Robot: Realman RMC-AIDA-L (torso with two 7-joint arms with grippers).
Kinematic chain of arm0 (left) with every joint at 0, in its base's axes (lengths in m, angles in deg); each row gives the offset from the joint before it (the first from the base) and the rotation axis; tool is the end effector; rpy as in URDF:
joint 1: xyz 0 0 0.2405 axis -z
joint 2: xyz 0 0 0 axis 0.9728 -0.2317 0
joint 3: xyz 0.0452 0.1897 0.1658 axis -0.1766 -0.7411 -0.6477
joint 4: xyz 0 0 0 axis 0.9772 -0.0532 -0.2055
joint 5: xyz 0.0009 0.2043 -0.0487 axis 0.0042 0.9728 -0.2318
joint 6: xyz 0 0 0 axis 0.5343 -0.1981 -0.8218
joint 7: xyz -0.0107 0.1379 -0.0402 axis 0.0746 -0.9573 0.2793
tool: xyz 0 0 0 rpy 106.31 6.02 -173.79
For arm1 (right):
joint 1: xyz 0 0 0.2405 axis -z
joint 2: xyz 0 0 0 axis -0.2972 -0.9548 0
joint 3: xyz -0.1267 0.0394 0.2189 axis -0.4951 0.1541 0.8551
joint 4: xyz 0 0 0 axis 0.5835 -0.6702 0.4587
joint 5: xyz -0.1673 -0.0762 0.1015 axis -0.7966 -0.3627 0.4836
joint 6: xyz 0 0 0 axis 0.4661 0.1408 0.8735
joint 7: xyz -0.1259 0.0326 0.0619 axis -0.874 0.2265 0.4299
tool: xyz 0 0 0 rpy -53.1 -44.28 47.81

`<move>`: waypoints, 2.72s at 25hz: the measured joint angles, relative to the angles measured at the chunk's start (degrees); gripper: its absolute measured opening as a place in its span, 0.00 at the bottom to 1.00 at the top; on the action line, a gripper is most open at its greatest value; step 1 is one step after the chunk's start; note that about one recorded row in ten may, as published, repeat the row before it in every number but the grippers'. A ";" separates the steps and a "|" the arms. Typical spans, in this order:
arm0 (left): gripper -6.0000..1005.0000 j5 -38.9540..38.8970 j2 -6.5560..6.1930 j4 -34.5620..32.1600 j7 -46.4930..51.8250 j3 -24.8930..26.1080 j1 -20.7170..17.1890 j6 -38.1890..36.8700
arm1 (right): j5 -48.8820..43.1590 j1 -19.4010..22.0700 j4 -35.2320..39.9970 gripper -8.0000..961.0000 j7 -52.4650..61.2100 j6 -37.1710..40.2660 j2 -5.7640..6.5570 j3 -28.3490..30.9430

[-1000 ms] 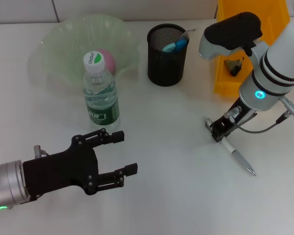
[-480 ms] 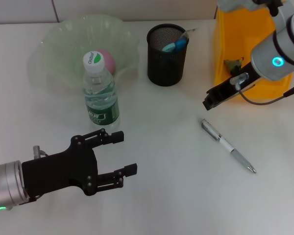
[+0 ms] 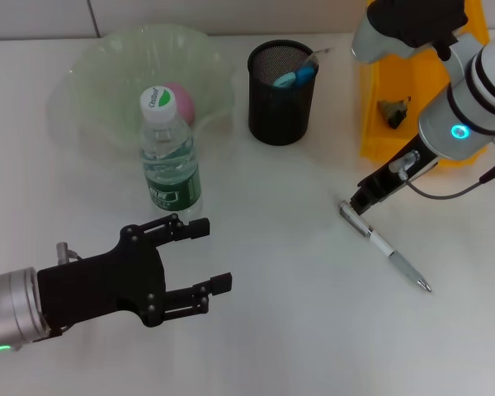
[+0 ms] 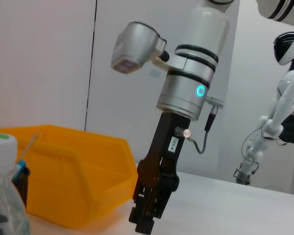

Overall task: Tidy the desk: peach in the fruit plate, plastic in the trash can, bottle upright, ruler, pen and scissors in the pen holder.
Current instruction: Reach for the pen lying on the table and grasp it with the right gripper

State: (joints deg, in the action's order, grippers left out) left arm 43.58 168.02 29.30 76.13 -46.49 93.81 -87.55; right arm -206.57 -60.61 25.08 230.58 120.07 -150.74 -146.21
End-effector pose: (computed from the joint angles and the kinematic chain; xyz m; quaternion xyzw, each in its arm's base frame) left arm -0.2855 0.2426 -0.0421 -0.9290 -0.1186 -0.3292 0.1203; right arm 0.1648 0.3730 -0.0313 -0.8623 0.4226 -0.2000 0.1945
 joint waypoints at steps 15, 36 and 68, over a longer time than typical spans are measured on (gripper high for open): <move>0.78 0.00 0.09 0.00 0.02 -0.16 0.19 0.18 | 0.52 -2.39 -7.12 0.37 -0.21 -3.66 -0.11 -2.83; 0.78 0.00 0.08 0.00 0.07 -0.23 0.01 0.00 | 1.35 -3.44 -10.59 0.36 0.19 -5.00 -0.29 -3.79; 0.78 0.00 0.00 0.00 0.08 -0.27 0.01 -0.44 | 1.33 -3.80 -12.37 0.23 0.94 -4.92 -0.19 -4.57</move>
State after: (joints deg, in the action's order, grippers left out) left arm 43.58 168.01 29.30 76.20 -46.76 93.82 -87.99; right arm -205.25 -64.41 12.71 231.52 115.15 -150.94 -150.78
